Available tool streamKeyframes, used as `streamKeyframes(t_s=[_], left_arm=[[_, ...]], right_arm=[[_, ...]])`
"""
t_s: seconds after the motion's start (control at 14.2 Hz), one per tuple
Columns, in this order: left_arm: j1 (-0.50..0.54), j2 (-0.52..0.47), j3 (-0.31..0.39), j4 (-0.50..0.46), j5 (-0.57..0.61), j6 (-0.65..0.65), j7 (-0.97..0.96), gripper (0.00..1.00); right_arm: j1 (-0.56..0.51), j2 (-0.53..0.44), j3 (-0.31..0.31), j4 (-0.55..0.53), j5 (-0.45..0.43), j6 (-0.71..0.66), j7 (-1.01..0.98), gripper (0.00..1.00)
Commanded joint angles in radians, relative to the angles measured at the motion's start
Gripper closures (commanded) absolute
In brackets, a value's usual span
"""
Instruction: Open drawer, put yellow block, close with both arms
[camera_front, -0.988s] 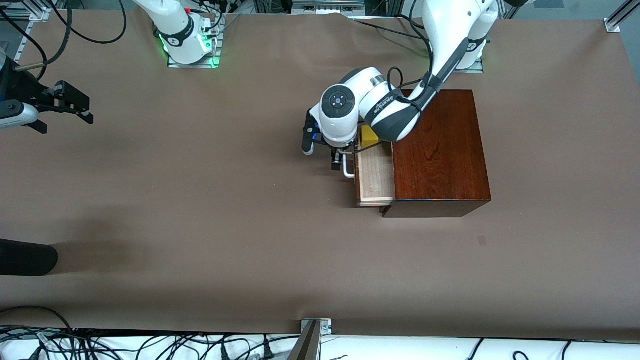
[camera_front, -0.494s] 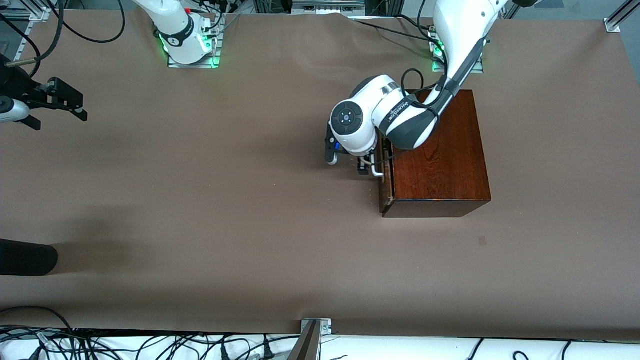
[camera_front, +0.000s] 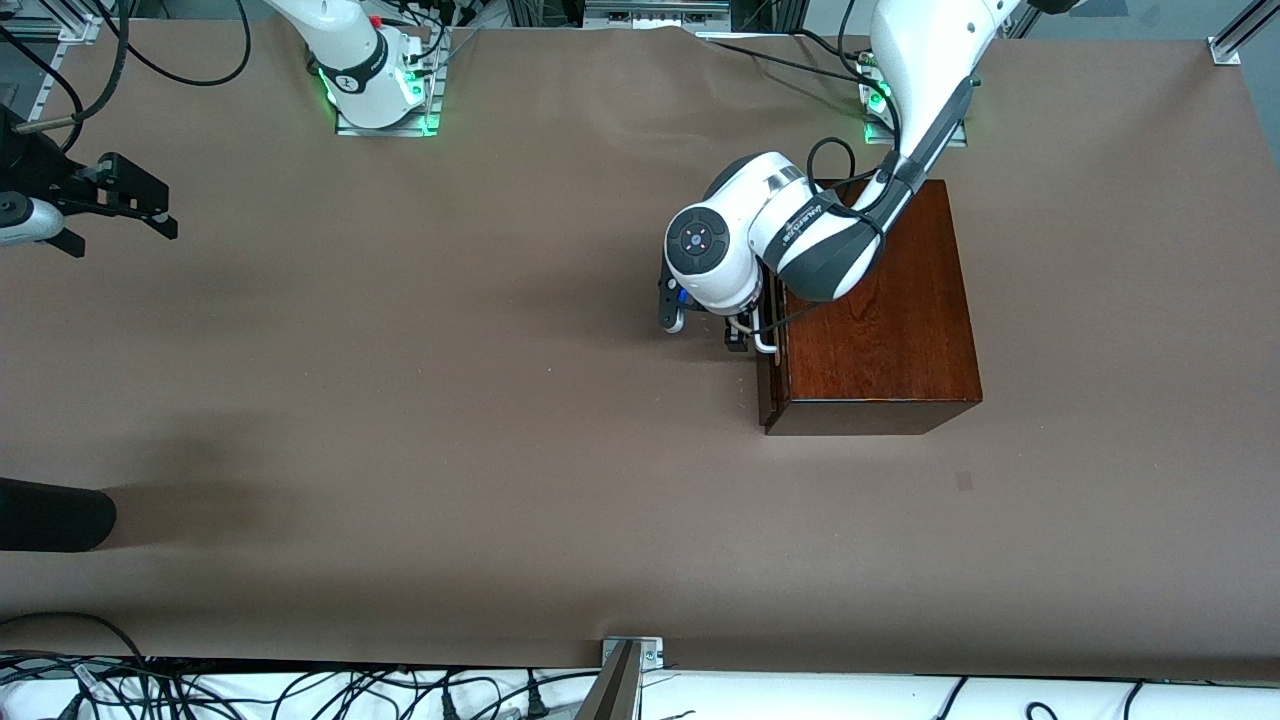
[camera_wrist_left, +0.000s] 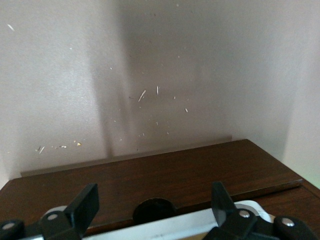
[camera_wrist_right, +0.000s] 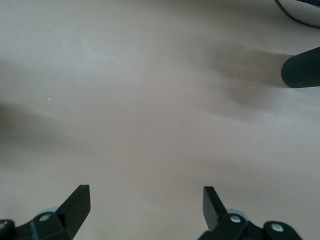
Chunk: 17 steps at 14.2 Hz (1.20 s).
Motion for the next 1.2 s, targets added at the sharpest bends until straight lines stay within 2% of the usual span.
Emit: streamKeyframes(t_s=[0.0, 0.14, 0.28, 0.42, 0.63, 0.85, 1.06, 1.13], left_arm=[[0.001, -0.099, -0.018, -0.007, -0.106, -0.033, -0.127, 0.0], [0.007, -0.172, -0.066, -0.013, -0.117, -0.069, -0.305, 0.0], [0.012, -0.243, -0.069, -0.007, -0.117, -0.138, -0.504, 0.0], [0.053, -0.304, -0.063, -0.006, -0.103, -0.192, -0.572, 0.0], [0.208, -0.393, -0.063, 0.019, -0.101, -0.299, -0.556, 0.0], [0.38, -0.398, -0.061, 0.129, -0.1, -0.362, -0.533, 0.0], [0.561, -0.384, -0.054, 0.197, -0.124, -0.361, -0.563, 0.0], [0.584, -0.383, -0.038, 0.191, -0.146, -0.346, -0.573, 0.0]], right_arm=[[-0.003, -0.001, 0.0, 0.012, 0.001, -0.015, 0.003, 0.0], [-0.003, -0.001, 0.0, 0.012, 0.001, -0.015, 0.005, 0.0], [-0.003, -0.001, 0.0, 0.012, 0.004, -0.017, 0.006, 0.0], [-0.003, -0.004, 0.0, 0.012, 0.004, -0.023, 0.006, 0.0], [-0.003, -0.004, 0.0, 0.012, 0.006, -0.018, 0.006, 0.0], [-0.003, -0.004, 0.0, 0.012, 0.011, -0.018, 0.006, 0.0], [-0.003, -0.004, 0.0, 0.014, 0.011, -0.017, 0.006, 0.0], [-0.003, -0.004, 0.0, 0.012, 0.012, -0.018, 0.005, 0.0]])
